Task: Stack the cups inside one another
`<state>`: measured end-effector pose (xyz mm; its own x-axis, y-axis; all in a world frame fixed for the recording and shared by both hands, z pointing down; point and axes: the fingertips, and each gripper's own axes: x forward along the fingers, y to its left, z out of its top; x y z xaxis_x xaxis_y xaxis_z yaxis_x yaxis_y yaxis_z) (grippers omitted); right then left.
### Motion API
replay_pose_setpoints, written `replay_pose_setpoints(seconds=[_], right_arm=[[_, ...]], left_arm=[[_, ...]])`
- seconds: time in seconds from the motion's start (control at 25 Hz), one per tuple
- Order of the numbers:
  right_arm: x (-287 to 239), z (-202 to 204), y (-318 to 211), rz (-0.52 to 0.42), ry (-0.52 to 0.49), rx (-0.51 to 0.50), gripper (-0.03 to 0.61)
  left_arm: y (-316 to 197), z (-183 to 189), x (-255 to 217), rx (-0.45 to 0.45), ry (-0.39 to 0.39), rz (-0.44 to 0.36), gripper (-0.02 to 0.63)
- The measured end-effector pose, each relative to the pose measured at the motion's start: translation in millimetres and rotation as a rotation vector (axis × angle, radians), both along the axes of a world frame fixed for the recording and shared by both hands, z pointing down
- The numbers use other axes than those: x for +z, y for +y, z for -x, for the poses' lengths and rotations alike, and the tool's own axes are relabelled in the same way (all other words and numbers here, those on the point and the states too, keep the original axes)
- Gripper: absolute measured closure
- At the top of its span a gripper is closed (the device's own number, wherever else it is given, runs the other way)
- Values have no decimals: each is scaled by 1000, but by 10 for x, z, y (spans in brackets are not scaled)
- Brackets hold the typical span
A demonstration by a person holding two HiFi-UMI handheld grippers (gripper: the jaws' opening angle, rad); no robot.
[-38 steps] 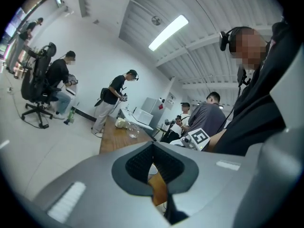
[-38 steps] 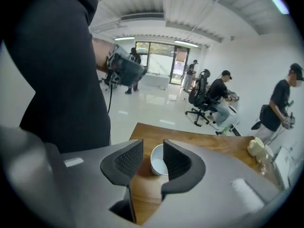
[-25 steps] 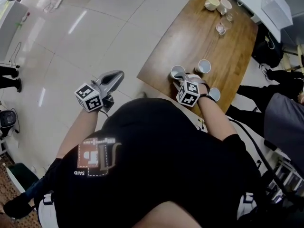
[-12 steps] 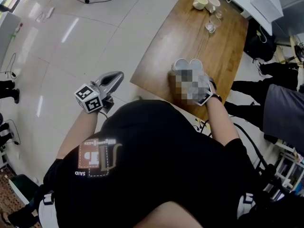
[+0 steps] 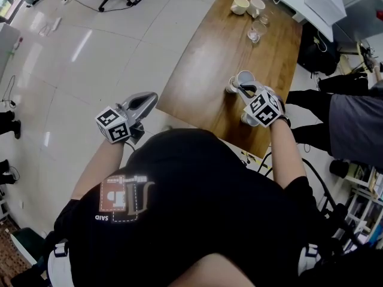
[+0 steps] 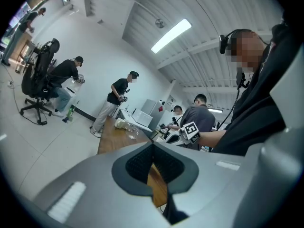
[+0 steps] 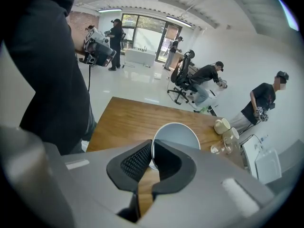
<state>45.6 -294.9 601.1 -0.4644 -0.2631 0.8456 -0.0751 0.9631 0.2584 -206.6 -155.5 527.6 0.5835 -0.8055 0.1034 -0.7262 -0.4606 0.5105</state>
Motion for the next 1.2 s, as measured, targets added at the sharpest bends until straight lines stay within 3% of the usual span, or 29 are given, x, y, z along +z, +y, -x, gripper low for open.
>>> replay_pose_setpoints(seconds=[0.12,0.24,0.32,0.4,0.52,0.6,0.76,0.92,1.04,1.12,1.2], right_arm=[[270,-44,-75,26,34,33,547],[326,21,-87,56,12,60,410],[78,83,-79,32,-53,61,385],[-375,84,-107,-27,-182,94,380],[-1089,-122,-135,-107,-429,212,422],[-1282,-369,-42,-95,-540,292,460],[-981,-899,384,70,-687,463,551],[-483,-1527,647,194,-924,819,565],[-46,-1819,892,174,-847,938,565],[99,-1884,1040,175,-791,937,565],[99,-1917,1100,180,-797,932,565]], left_arm=[[38,37,16,-9,-12,8,612],[78,111,16,-17,-16,16,612],[81,124,15,-14,-16,18,612],[55,95,0,-7,-12,17,612],[-57,-24,-45,28,1,5,612],[-155,-173,-75,70,7,-5,612],[-362,-560,-118,168,11,-31,612],[-609,-944,-187,269,5,-66,612],[-651,-1170,-177,304,-1,-58,612],[-642,-1322,-144,321,-4,-46,612],[-631,-1459,-110,342,-7,-37,612]])
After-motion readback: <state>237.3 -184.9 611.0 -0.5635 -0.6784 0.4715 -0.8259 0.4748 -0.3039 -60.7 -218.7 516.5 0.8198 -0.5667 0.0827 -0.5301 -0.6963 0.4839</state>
